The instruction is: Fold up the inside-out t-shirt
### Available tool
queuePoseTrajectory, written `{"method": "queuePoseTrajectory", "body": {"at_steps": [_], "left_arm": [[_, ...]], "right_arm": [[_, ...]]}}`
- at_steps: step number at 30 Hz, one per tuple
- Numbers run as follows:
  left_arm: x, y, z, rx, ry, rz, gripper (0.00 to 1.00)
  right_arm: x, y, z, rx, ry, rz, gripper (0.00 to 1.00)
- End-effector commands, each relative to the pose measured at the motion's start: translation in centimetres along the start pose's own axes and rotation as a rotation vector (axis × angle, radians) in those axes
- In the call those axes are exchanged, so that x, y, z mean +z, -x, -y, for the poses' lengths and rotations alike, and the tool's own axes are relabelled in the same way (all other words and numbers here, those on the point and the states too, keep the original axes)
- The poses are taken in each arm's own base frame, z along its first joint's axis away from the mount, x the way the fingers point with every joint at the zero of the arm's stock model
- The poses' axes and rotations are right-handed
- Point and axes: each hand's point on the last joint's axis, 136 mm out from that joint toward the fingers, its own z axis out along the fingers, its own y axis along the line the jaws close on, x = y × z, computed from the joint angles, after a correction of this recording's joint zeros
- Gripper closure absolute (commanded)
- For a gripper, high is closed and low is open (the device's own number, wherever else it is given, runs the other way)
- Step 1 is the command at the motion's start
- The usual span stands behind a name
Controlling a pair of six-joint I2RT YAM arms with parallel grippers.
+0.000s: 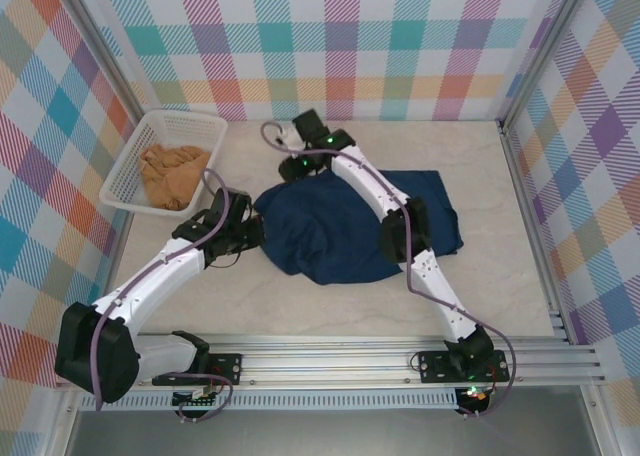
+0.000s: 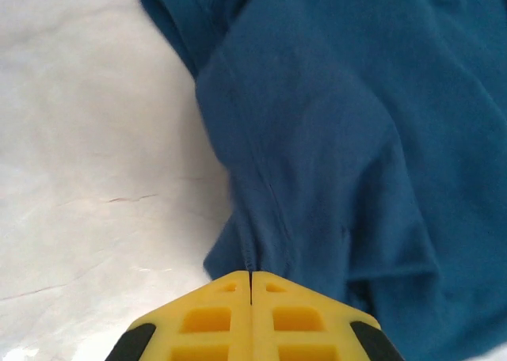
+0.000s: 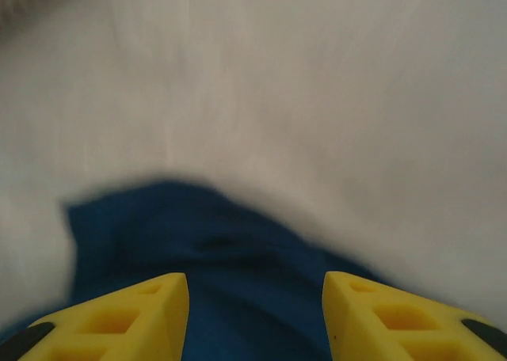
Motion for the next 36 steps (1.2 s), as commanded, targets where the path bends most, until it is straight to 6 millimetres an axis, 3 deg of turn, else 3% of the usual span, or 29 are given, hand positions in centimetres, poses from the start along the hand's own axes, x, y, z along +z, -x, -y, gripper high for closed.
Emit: {"method": "queuePoseTrajectory", "body": {"at_steps": [1, 5, 9, 12, 15, 17, 20, 22, 24, 26, 28, 32, 36], "left_arm": [[0.2, 2.4, -0.7, -0.057, -0.002, 0.099, 1.0], [1.8, 1.8, -2.0, -0.09, 0.013, 0.071, 1.0], [2.4, 2.2, -2.5, -0.127, 0.0, 0.064, 1.0], [2.4, 2.6, -2.2, -0.13, -0.013, 0.063, 1.0], [2.4, 2.7, -1.6, -0.131, -0.036, 0.048, 1.0], [2.3, 2.9, -1.4, -0.131, -0.04, 0.049, 1.0], [2.2, 2.9, -1.4, -0.131, -0.043, 0.053, 1.0], [2.2, 2.8, -1.5, -0.131, -0.039, 0.05, 1.0], [1.9, 2.6, -1.6, -0.128, -0.037, 0.046, 1.0], [1.6, 2.3, -1.9, -0.124, -0.03, 0.042, 1.0], [1.4, 1.6, -1.8, -0.117, -0.047, 0.024, 1.0], [1.5, -0.5, 0.7, -0.123, -0.21, -0.055, 1.0], [2.2, -2.9, 3.6, -0.126, -0.339, -0.143, 1.0]], "right_arm": [[-9.9, 0.7, -3.5, 0.011, 0.044, 0.056, 0.49], [-12.6, -8.1, -5.0, 0.064, 0.068, -0.004, 0.47], [-13.8, -17.8, -8.0, 0.085, 0.087, -0.11, 0.44], [-13.7, -22.2, -9.5, 0.078, 0.087, -0.145, 0.41], [-12.4, -25.3, -9.0, 0.096, 0.046, -0.205, 0.35], [-11.8, -27.0, -7.9, 0.114, -0.012, -0.251, 0.33], [-10.8, -27.8, -7.1, 0.167, -0.039, -0.277, 0.35], [-10.2, -28.2, -6.1, 0.213, -0.073, -0.322, 0.51], [-10.6, -28.0, -4.8, 0.269, -0.103, -0.326, 0.77], [-12.0, -27.9, -3.4, 0.342, -0.127, -0.304, 0.92], [-14.0, -27.9, -1.9, 0.443, -0.138, -0.269, 1.0], [-17.1, -27.7, 1.4, 0.604, -0.153, -0.198, 1.0], [-18.3, -28.5, 4.9, 0.688, -0.246, -0.221, 0.97]]}}
